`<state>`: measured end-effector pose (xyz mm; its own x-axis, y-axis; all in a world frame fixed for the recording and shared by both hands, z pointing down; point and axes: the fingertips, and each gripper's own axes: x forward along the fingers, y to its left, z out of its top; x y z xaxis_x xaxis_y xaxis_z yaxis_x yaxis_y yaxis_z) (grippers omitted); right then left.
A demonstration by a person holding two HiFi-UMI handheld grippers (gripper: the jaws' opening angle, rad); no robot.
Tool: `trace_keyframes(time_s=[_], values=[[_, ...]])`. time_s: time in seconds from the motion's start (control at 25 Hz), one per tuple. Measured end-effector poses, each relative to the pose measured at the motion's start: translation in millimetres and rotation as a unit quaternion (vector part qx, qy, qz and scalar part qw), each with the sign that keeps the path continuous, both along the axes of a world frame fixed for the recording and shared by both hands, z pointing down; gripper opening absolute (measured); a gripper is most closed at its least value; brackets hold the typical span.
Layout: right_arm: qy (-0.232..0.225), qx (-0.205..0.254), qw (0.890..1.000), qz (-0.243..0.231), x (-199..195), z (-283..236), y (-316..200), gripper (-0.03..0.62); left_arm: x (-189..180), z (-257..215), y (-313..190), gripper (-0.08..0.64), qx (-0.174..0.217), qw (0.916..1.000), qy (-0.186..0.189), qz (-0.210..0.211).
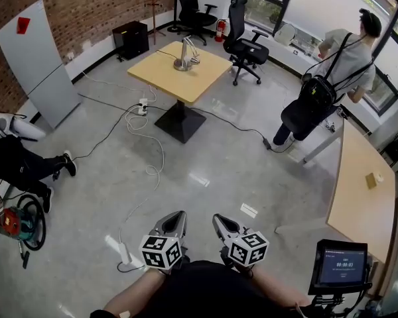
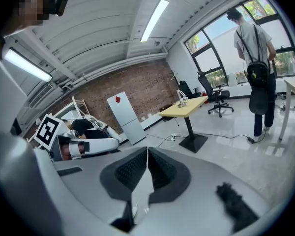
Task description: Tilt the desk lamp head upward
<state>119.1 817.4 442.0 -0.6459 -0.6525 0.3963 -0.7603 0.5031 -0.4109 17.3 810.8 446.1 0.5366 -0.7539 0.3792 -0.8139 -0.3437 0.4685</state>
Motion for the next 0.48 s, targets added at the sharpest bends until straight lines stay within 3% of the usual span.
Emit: trace_keyframes(time_s=[0.48], values=[[0.019, -0.016, 1.000, 0.015, -53.6, 6.8, -72.2, 0.009, -59.9, 21.5, -71.3, 0.006, -0.023, 0.9994, 0.024, 0.008]])
